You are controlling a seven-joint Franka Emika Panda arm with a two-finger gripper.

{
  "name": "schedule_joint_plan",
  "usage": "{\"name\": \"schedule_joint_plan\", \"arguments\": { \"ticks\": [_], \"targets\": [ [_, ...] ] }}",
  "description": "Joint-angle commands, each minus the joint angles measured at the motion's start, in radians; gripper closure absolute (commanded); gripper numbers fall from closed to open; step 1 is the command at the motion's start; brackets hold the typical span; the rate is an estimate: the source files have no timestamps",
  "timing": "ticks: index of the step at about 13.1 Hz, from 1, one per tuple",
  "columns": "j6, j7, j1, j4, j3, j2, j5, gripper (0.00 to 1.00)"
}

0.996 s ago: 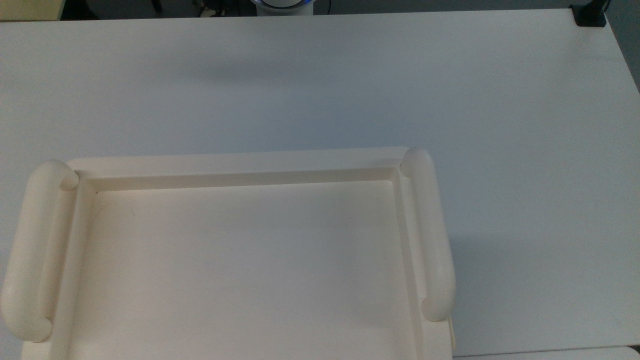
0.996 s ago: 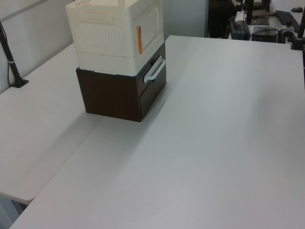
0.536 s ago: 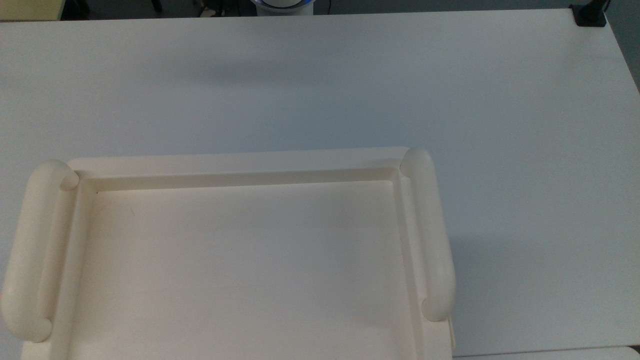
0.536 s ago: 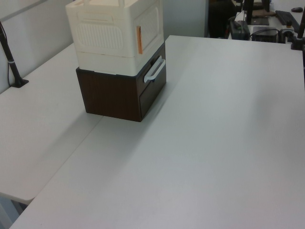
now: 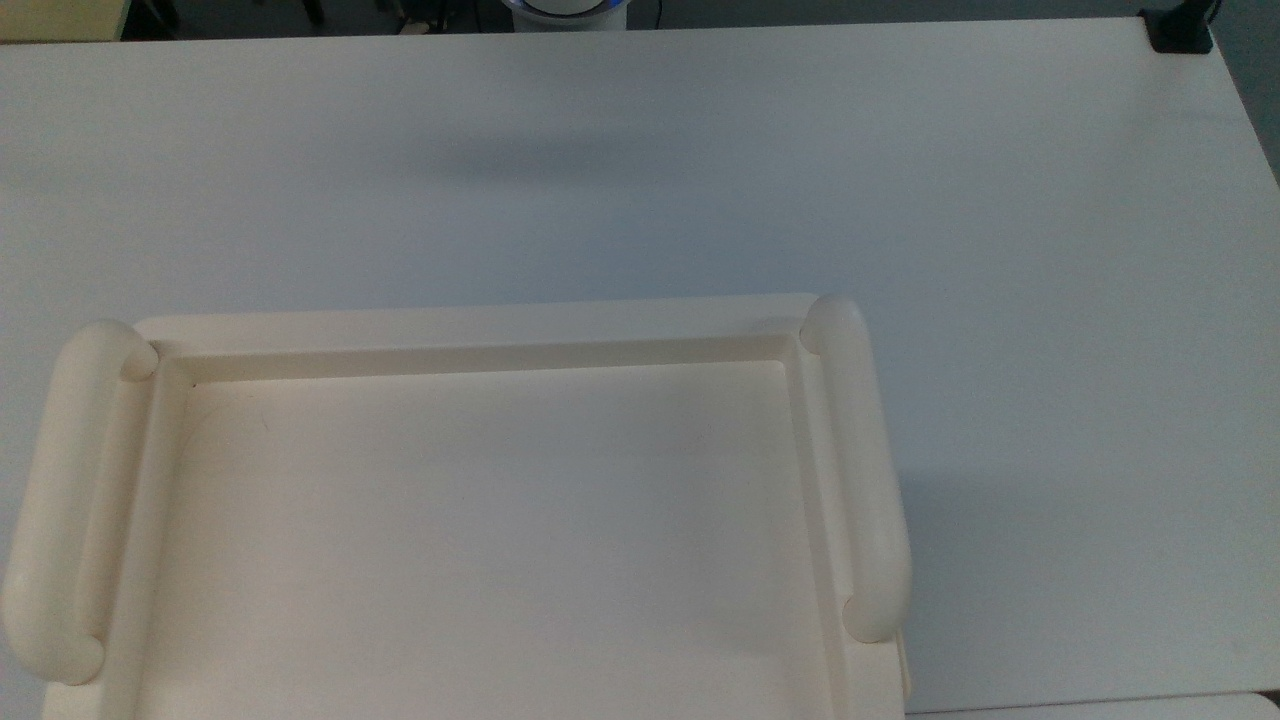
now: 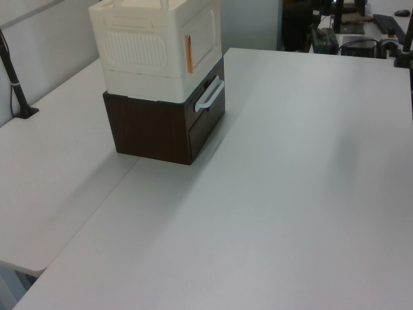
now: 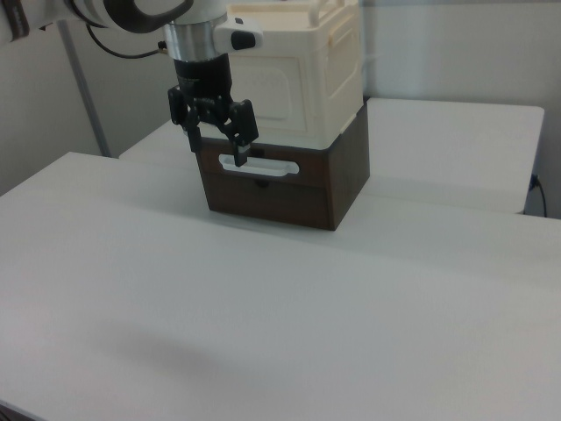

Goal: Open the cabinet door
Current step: 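Raise the gripper up to the orange tab on the cabinet door edge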

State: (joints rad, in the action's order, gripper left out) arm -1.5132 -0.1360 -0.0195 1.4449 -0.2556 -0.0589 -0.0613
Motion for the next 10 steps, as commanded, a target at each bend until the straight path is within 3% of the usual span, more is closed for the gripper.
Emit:
{"name": "schedule_joint_plan", "arguments": {
  "ticks": [1, 4, 5, 8, 10],
  "targets": [
    [0.025, -0.022, -0.003, 0.005, -0.01, 0.011, -0.026, 0.0],
    [0.008, -0.036, -0.031, -0.003, 0.01, -0.015, -0.031, 0.0],
    [-0.063, -0.03, -0.051, -0.005, 0.012, -0.015, -0.044, 0.0],
    [-0.346, -0.024, -0.057, -0.001, 0.012, -0.047, -0.198, 0.0],
    [-0.427, -0.028, -0.086, -0.005, 0.015, -0.064, -0.204, 0.0]
  ]
}}
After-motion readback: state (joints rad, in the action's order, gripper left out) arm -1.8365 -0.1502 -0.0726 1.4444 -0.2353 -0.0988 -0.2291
